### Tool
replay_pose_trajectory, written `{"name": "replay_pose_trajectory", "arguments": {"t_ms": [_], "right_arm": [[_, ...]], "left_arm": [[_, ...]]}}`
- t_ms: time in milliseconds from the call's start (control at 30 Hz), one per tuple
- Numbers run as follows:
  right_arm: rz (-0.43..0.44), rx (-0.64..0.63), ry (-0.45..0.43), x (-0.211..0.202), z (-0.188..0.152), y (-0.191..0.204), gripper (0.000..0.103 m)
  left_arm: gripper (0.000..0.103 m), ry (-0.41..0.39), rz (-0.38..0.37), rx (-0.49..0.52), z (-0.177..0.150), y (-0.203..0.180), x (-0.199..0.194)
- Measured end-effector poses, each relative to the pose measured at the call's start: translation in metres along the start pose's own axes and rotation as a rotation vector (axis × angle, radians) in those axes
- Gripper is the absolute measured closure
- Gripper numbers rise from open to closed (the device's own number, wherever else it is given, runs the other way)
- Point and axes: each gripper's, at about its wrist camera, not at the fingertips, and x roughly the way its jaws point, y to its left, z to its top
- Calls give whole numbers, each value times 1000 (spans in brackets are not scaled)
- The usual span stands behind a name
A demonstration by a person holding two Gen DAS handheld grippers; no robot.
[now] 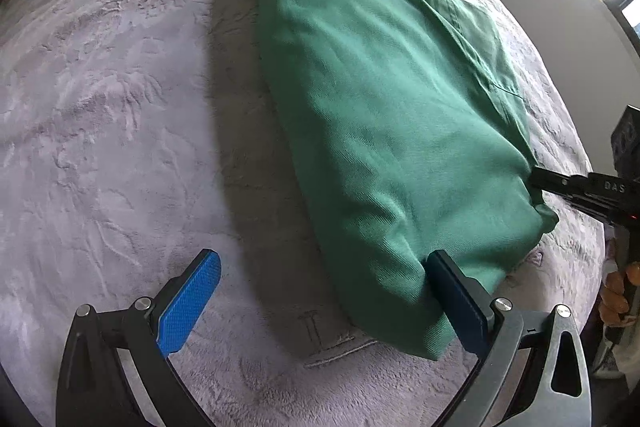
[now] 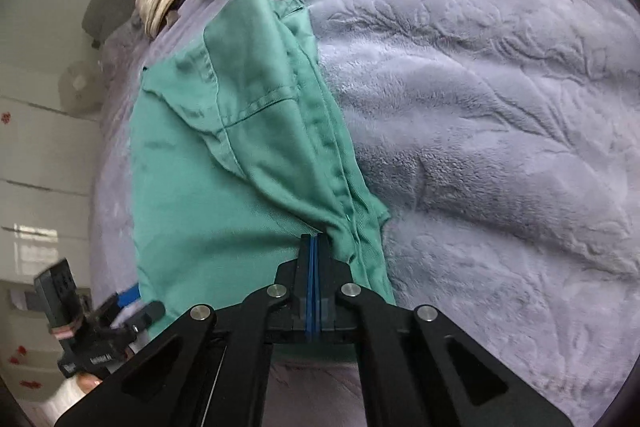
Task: Fold large clothes
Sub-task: 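Pinch the folded green jacket edge with the right gripper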
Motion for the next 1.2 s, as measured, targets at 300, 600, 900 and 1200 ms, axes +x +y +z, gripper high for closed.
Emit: {"name": "replay_pose_trajectory", "arguments": {"t_ms": [300,600,900,1200], "right_arm": [[32,22,-30,-23,19,-6,99],[38,40,25,-14,41,-22,99],[111,74,42,-4,63,-35,23],[235,21,94,17,87,-29,23]], "left_arm": [[0,-38,31,-52,25,-4,-15],[0,-10,69,-88,35,-15,0],[0,-3,82,-96,33,-17,2],[0,3,-111,-121,55,15,6]]}}
